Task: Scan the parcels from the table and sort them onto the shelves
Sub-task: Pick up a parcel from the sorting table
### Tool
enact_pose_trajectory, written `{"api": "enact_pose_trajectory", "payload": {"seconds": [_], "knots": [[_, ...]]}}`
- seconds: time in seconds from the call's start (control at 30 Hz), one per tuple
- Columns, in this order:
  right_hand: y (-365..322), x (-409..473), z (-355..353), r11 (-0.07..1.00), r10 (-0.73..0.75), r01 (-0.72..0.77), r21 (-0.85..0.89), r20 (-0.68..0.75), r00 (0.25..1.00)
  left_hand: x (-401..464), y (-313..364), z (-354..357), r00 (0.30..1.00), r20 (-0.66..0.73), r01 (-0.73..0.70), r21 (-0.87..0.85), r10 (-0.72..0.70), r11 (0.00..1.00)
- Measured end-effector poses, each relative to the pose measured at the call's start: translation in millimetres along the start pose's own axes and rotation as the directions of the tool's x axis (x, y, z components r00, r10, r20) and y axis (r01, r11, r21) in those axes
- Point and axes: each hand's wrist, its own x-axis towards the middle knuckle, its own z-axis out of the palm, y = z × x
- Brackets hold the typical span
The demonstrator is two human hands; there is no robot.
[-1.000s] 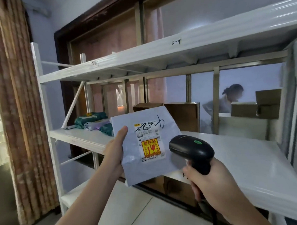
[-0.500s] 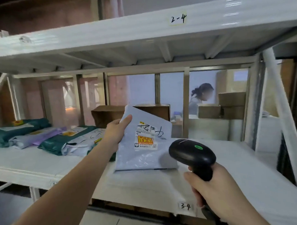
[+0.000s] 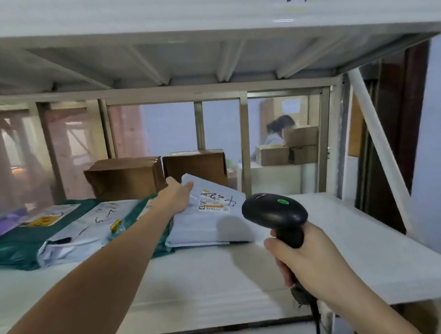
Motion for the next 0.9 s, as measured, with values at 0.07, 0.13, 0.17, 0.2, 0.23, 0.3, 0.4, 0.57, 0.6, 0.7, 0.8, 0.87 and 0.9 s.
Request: {"api": "enact_pose_trajectory", "payload": {"seconds": [0.07,0.13,0.17,0.2,0.23,0.3,0.4,0.57,0.6,0.7,0.8,0.87,0.9], "knots": [[-3,-2,3,1.000,-0.002,0.001,-0.030,-0.013,1.000,3,1,4,0.998,0.060,-0.001,0.071,-0.003,0.997],[-4,-5,3,0.999,0.004,-0.005,-0.038,-0.037,0.999,2,3,12,0.992,0.126,0.003,0.113,-0.018,0.994],[-4,-7,2,0.999,0.013,-0.015,-0.039,-0.049,0.999,-1,6,14,0.989,0.148,-0.001,0.147,-0.021,0.989],[-4,-9,0,0.999,0.024,-0.026,-0.038,-0.057,0.998,-3,7,19,0.989,0.146,-0.025,0.183,-0.002,0.983],[-3,-12,-3,0.999,0.036,-0.038,-0.036,-0.065,0.997,-9,11,19,0.991,0.128,-0.061,0.216,0.034,0.974],[0,-16,-8,0.998,0.057,-0.059,-0.023,-0.076,0.995,-17,22,23,0.980,0.097,-0.194,0.256,0.174,0.947],[4,-20,-17,0.997,0.070,-0.071,-0.014,-0.096,0.993,-34,43,30,0.889,0.295,-0.405,0.146,0.351,0.903],[17,-34,-40,0.996,0.092,-0.094,-0.006,-0.115,0.989,-46,50,40,0.761,0.554,-0.481,0.132,0.338,0.867],[20,-39,-48,0.995,0.094,-0.096,-0.005,-0.116,0.989,-46,52,39,0.764,0.565,-0.464,0.145,0.312,0.874],[28,-59,-75,0.994,0.103,-0.107,-0.024,-0.128,0.986,-48,67,31,0.801,0.550,-0.450,0.292,0.236,0.844],[35,-79,-106,0.991,0.118,-0.126,-0.035,-0.176,0.977,-73,118,32,0.829,0.399,-0.548,0.432,0.393,0.716],[41,-93,-128,0.989,0.122,-0.138,-0.058,-0.225,0.967,-112,170,46,0.744,0.342,-0.668,0.350,0.574,0.657],[45,-100,-139,0.987,0.121,-0.142,-0.069,-0.247,0.961,-138,198,56,0.693,0.311,-0.720,0.238,0.651,0.652]]}}
